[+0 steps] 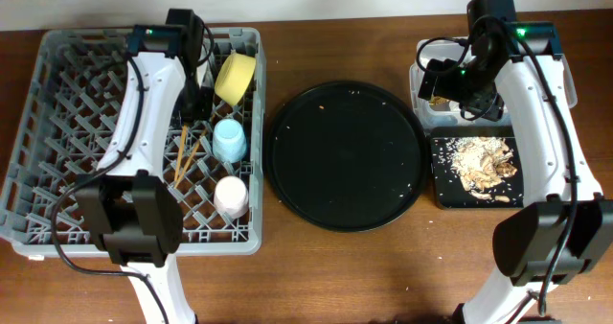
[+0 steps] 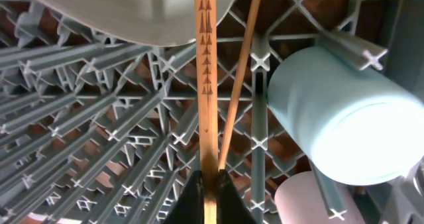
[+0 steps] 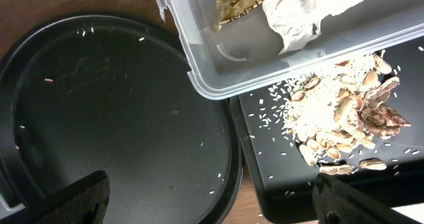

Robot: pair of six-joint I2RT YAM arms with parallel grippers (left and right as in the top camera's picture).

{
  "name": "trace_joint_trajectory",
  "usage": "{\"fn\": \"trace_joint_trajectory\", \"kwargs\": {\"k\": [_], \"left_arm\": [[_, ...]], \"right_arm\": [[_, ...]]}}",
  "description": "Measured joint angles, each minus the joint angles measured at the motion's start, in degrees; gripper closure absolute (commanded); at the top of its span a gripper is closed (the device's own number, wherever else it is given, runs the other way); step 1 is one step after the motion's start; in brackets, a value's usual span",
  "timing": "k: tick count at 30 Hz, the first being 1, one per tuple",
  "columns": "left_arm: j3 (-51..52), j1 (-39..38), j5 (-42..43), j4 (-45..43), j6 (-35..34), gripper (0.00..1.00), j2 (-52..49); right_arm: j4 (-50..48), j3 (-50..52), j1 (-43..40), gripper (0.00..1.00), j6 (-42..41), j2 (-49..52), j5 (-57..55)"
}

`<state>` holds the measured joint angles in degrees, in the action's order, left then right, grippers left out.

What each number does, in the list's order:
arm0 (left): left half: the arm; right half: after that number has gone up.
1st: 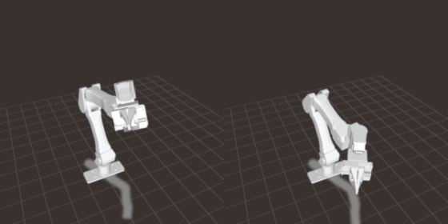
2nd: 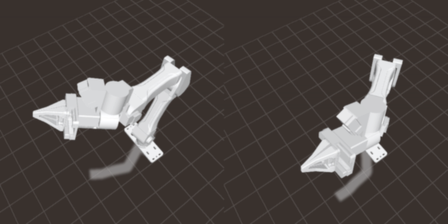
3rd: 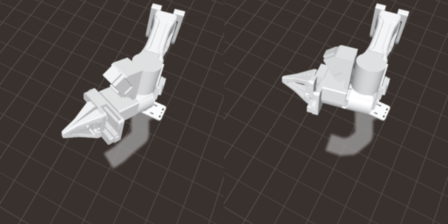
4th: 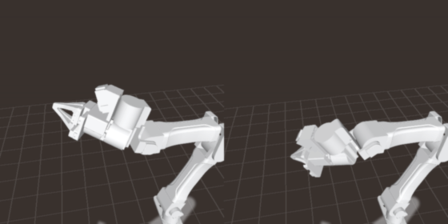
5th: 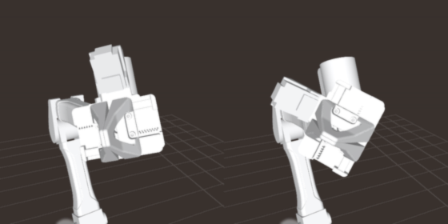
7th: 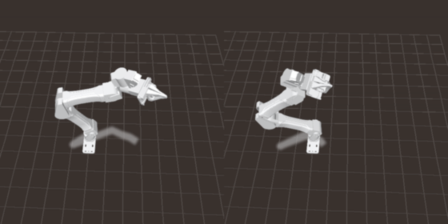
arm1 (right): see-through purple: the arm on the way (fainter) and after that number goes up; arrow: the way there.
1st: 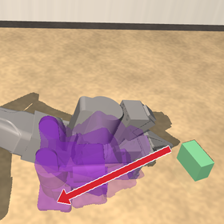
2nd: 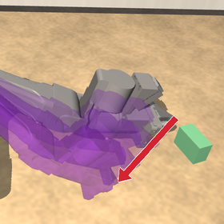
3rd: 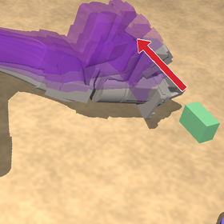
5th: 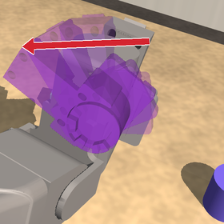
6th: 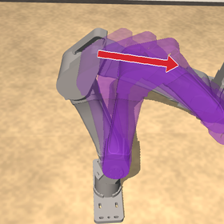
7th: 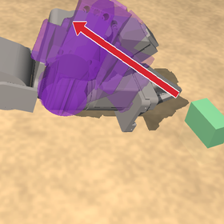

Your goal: Sort waste into correct bins and load items into the dishwasher rack

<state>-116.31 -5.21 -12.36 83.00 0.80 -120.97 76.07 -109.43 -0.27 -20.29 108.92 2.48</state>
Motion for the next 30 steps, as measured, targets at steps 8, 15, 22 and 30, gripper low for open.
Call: {"fn": "trace_joint_trajectory", "kwargs": {"k": [8,15,22,30], "left_arm": [[-0.8,0.0,2.4,-1.2,0.5,0.55,0.0],[-16.7,0.0,10.7,-1.1,0.5,0.55,0.5],[-26.3,0.0,15.6,-2.7,0.7,0.00,9.0],[-26.9,0.0,16.3,-2.1,0.7,0.00,11.0]], "right_arm": [[0.0,0.0,0.0,0.02,0.0,0.0,0.0],[0.0,0.0,0.0,0.02,0.0,0.0,0.0],[0.0,0.0,0.0,0.02,0.0,0.0,0.0],[0.0,0.0,0.0,0.02,0.0,0.0,0.0]]}}
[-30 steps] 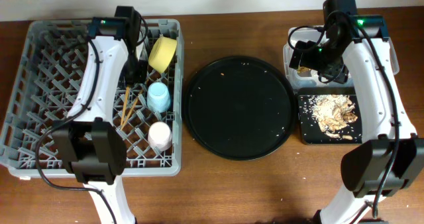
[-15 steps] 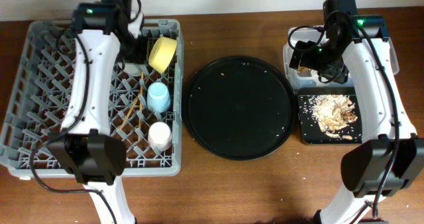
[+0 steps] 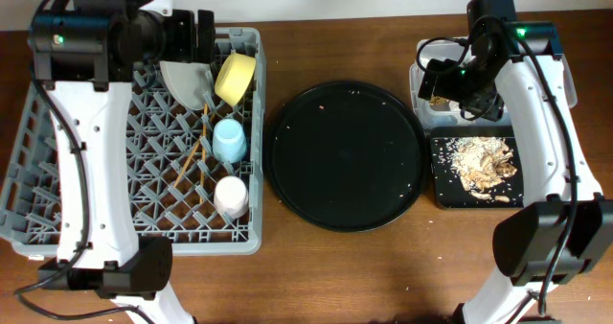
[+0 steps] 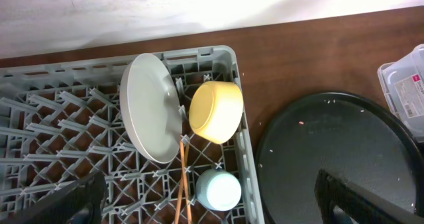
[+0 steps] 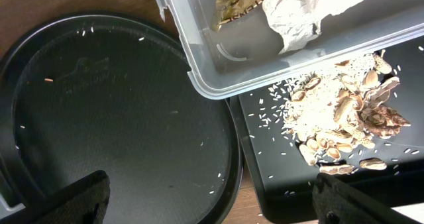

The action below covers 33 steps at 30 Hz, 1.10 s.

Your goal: Sort waste into correct bins and load items into the dishwasher rack

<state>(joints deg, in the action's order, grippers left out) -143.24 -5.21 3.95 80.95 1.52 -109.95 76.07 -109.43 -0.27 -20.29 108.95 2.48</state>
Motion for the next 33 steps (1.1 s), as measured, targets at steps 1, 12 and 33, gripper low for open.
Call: {"fn": "trace_joint_trajectory", "kwargs": {"k": [1,12,33], "left_arm": [[0.0,0.0,0.0,0.0,0.0,0.00,0.0],[0.0,0.0,0.2,0.0,0.0,0.00,0.0],[0.0,0.0,0.4,0.3,0.0,0.00,0.0]], "right_arm": [[0.0,0.0,0.0,0.01,0.0,0.0,0.0],[0.0,0.3,12.2,0.01,0.2,-3.8,-12.8],[-69.7,70.0,8.7,0.02,13.6,-60.0,-14.7]]}}
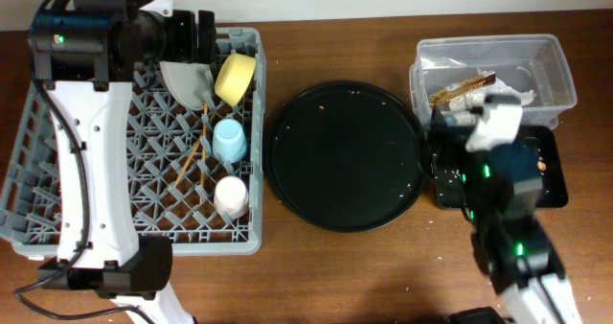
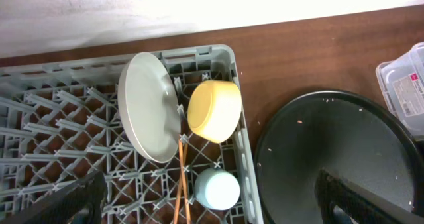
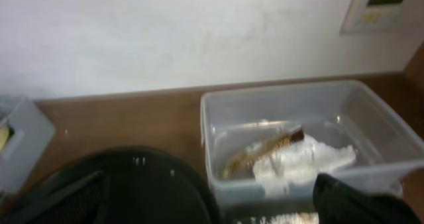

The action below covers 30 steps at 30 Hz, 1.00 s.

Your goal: Sort waste into correct bins and load items into the dishwasher rack

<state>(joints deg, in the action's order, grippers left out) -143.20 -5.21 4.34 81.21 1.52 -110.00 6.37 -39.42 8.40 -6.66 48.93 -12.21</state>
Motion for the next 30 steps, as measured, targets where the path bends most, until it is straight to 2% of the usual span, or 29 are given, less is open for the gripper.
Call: {"fn": "trace_joint_trajectory", "kwargs": {"k": [5,12,17,21,30], "left_arm": [[0.0,0.0,0.0,-0.1,0.0,0.00,0.0],[0.0,0.0,0.0,-0.1,0.0,0.00,0.0],[0.0,0.0,0.0,-0.1,0.0,0.00,0.0],[0.0,0.0,0.0,-0.1,0.0,0.00,0.0],[0.0,0.0,0.0,-0.1,0.0,0.00,0.0]], "right_arm": [[-7.3,19.7,-2.5,0.02,0.4,-20.7,2.3],[-7.7,33.4,-6.1,0.02,0.4,-38.6,6.3],[-7.1,37.9,-6.1,0.02,0.4,-44.5,7.7],[-2.1,38.6,-6.1,0.02,0.5,-47.7,8.7],[-2.1,38.6,-6.1,0.02,0.4,-48.1,9.9]]}}
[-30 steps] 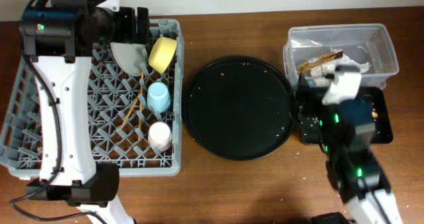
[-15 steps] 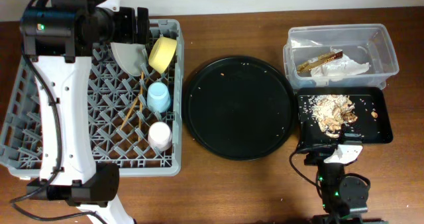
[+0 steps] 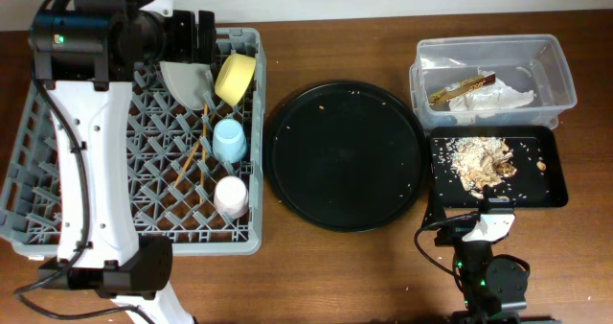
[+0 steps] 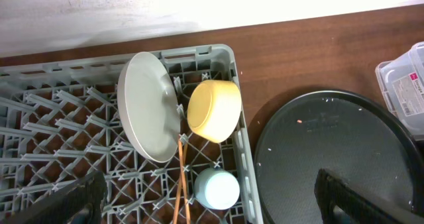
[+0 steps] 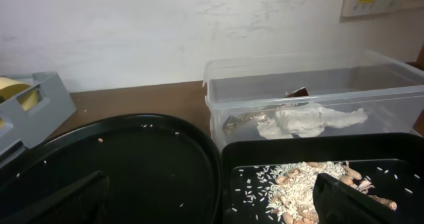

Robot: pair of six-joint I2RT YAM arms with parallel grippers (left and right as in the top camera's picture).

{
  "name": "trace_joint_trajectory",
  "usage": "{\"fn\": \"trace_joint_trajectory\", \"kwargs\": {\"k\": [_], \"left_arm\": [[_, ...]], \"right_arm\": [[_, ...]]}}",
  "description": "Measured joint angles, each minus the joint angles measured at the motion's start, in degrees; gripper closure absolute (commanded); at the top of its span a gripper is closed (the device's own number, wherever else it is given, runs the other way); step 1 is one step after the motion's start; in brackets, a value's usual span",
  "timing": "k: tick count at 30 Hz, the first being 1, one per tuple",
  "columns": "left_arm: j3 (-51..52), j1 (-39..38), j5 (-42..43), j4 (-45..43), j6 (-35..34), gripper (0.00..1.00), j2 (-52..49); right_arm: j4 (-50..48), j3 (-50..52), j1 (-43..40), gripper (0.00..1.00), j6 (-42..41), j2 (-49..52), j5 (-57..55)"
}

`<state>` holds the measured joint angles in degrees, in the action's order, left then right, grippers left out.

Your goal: Sort waste into correct bins and load items into the dishwasher rack

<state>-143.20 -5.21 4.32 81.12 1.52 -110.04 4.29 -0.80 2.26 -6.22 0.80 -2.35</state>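
The grey dishwasher rack [image 3: 57, 199] on the left holds a white plate [image 3: 182, 82], a yellow bowl [image 3: 236, 77], a light blue cup [image 3: 229, 139], a white cup [image 3: 232, 197] and wooden chopsticks [image 3: 190, 156]. My left gripper [image 4: 212, 207] hangs open high above the rack's back right corner, holding nothing. Rice and peanut shells [image 3: 484, 159] lie in the black rectangular bin [image 3: 546, 185]. Wrappers and paper sit in the clear bin [image 3: 421, 75]. My right gripper [image 5: 209, 207] is open and empty, low at the table's front, facing both bins.
A round black tray [image 3: 345, 156] with a few stray rice grains lies in the middle, between rack and bins. The right arm [image 3: 482, 230] is folded at the front edge, below the black bin. A white wall runs behind the table.
The right arm has dropped from over the black bin to the table's front edge, and its camera now looks level across the tray and bins. The left arm has not moved.
First my left gripper was low in the rack, closed round a chopstick, while the right hung open over the bins. Then the left was open high above the rack, chopsticks lying in it. The right arm later left the bins and now rests at the front.
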Motion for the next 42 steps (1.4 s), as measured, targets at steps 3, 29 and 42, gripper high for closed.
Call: {"fn": "trace_joint_trajectory", "kwargs": {"k": [3,29,42], "left_arm": [[0.0,0.0,0.0,0.0,0.0,0.00,0.0],[23.5,0.2,-2.7,-21.0,0.8,0.00,10.5],[97.4,7.9,-3.7,-68.6,2.2,0.00,59.7]], "right_arm": [[0.0,0.0,0.0,0.02,0.0,0.0,0.1],[0.0,0.0,0.0,0.01,0.0,0.0,0.3],[0.0,0.0,0.0,0.02,0.0,-0.2,0.5]]}}
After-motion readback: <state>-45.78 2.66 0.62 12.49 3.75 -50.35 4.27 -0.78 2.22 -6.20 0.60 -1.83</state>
